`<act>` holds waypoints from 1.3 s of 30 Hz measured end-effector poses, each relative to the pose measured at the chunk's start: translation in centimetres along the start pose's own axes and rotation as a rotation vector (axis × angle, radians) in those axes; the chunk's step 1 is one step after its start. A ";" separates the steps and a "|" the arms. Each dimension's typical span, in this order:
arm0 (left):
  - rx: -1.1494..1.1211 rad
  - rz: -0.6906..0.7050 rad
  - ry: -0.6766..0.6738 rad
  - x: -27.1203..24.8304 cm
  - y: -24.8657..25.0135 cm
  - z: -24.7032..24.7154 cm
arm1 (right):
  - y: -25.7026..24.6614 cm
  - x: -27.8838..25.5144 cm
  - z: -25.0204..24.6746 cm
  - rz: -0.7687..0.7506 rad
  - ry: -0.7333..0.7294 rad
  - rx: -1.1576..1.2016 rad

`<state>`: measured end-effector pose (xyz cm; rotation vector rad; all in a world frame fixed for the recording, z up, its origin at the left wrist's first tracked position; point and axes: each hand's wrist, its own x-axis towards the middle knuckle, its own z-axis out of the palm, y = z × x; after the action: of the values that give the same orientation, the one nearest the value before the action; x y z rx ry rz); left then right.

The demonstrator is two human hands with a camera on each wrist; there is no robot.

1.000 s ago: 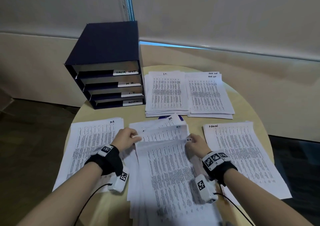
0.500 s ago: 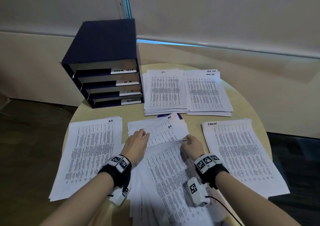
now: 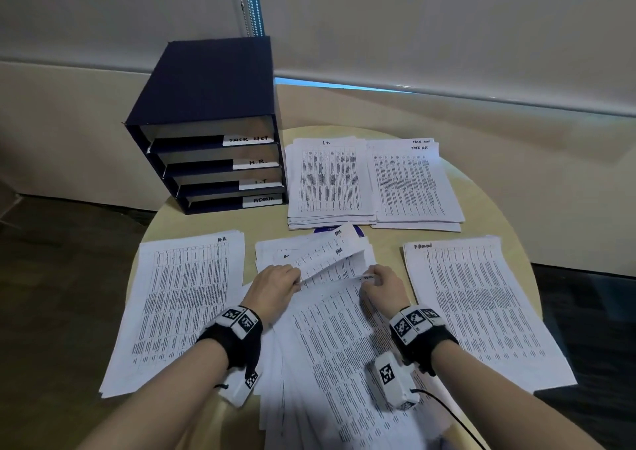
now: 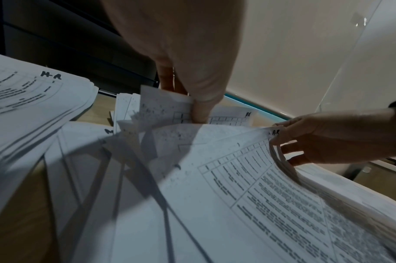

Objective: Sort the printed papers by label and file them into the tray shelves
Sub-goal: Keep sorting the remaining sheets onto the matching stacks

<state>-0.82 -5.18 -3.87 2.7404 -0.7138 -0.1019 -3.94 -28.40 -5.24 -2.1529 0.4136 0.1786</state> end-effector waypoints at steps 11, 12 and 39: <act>-0.353 -0.254 -0.171 1.7 -1.0 0.5 | 0.2 1.1 -0.9 -0.037 0.039 0.163; -0.333 -0.262 -0.162 1.9 -1.0 0.8 | 0.2 1.0 -1.1 -0.044 0.041 0.161; -0.120 -0.210 -0.025 5.1 0.0 2.0 | -0.3 1.4 -1.3 -0.031 0.084 0.075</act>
<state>3.34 -8.25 -5.73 2.6942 -0.4102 -0.2186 -2.55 -29.64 -4.61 -2.0966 0.4279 0.0538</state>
